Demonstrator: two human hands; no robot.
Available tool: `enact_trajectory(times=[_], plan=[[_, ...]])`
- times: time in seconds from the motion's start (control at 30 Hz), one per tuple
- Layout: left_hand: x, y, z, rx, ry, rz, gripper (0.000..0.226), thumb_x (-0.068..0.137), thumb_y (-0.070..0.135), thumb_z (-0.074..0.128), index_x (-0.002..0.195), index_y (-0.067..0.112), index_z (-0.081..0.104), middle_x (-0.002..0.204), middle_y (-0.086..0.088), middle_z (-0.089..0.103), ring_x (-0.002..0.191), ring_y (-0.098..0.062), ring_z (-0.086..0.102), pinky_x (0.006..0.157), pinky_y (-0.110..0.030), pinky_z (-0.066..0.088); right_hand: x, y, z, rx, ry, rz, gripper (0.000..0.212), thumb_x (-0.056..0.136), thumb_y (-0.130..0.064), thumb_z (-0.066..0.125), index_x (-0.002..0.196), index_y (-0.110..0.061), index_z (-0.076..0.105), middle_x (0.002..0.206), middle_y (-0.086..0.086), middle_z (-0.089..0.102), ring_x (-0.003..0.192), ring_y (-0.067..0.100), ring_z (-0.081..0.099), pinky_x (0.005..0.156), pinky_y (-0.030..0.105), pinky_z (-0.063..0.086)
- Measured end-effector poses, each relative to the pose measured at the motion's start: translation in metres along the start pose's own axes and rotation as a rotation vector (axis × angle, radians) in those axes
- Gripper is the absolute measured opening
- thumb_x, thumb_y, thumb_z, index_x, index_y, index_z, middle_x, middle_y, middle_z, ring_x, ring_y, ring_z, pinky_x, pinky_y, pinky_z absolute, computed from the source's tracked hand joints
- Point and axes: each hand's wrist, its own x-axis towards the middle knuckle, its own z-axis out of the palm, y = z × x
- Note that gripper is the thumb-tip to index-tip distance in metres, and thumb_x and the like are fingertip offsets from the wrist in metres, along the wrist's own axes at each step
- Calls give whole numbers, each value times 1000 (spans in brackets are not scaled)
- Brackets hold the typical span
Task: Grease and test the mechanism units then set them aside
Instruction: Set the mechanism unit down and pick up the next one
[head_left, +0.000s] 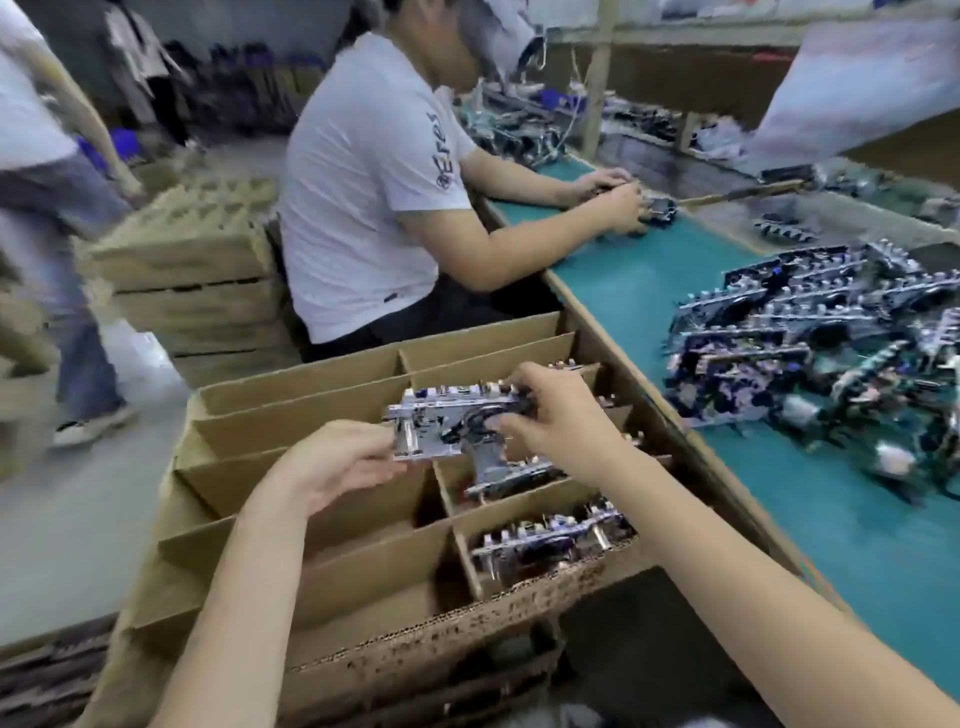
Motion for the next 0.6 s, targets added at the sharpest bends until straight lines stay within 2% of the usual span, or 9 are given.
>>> enact_trajectory(times=[0.1, 0.2, 0.23, 0.3, 0.33, 0.4, 0.5, 0.6], plan=[[-1, 7, -10, 146, 241, 149, 13, 91, 3, 55, 92, 15, 62, 96, -5, 65, 86, -17, 62, 84, -28, 47, 23, -6, 23, 33, -28, 60, 31, 82, -30, 69, 89, -9, 48, 83, 6, 56, 76, 22, 48, 60, 29, 33], [10, 26, -3, 317, 214, 345, 19, 86, 0, 58, 95, 15, 64, 91, 4, 67, 82, -9, 60, 70, -14, 46, 52, -2, 26, -6, 21, 99, 31, 83, -25, 68, 97, -3, 51, 96, 15, 62, 89, 30, 54, 67, 31, 36], [18, 32, 1, 359, 211, 388, 17, 85, -2, 58, 92, 12, 66, 88, 0, 68, 78, -11, 59, 69, -16, 46, 61, 1, 24, -26, 38, 101, 31, 84, -22, 67, 99, -1, 51, 99, 16, 62, 94, 32, 55, 70, 32, 37], [41, 44, 10, 426, 288, 453, 12, 84, -3, 58, 88, 4, 68, 85, -11, 68, 79, -18, 59, 75, -29, 47, 81, 11, 17, -55, 57, 94, 31, 85, -18, 66, 104, 0, 51, 104, 18, 61, 99, 33, 54, 74, 34, 37], [54, 49, 14, 476, 343, 473, 11, 85, -2, 58, 88, 1, 68, 85, -16, 68, 79, -20, 58, 76, -33, 47, 91, 16, 13, -70, 60, 96, 31, 85, -17, 66, 106, 0, 50, 105, 17, 60, 100, 33, 53, 74, 34, 36], [80, 59, 24, 564, 413, 509, 10, 84, -2, 58, 84, -3, 68, 79, -20, 64, 74, -21, 53, 66, -32, 37, 112, 29, 7, -99, 61, 127, 30, 84, -13, 65, 107, 0, 49, 108, 16, 58, 100, 33, 52, 74, 34, 35], [113, 72, 39, 577, 450, 531, 11, 80, -6, 60, 73, 0, 66, 70, -14, 56, 70, -21, 47, 59, -27, 26, 142, 49, 0, -141, 50, 180, 29, 82, -6, 63, 106, 0, 47, 107, 18, 58, 100, 34, 52, 75, 37, 38], [143, 76, 48, 591, 495, 500, 10, 83, -5, 60, 86, -3, 69, 84, -18, 64, 82, -27, 57, 68, -26, 37, 167, 66, -2, -161, 14, 214, 29, 81, -4, 62, 105, 1, 47, 107, 19, 57, 98, 33, 51, 71, 34, 37]])
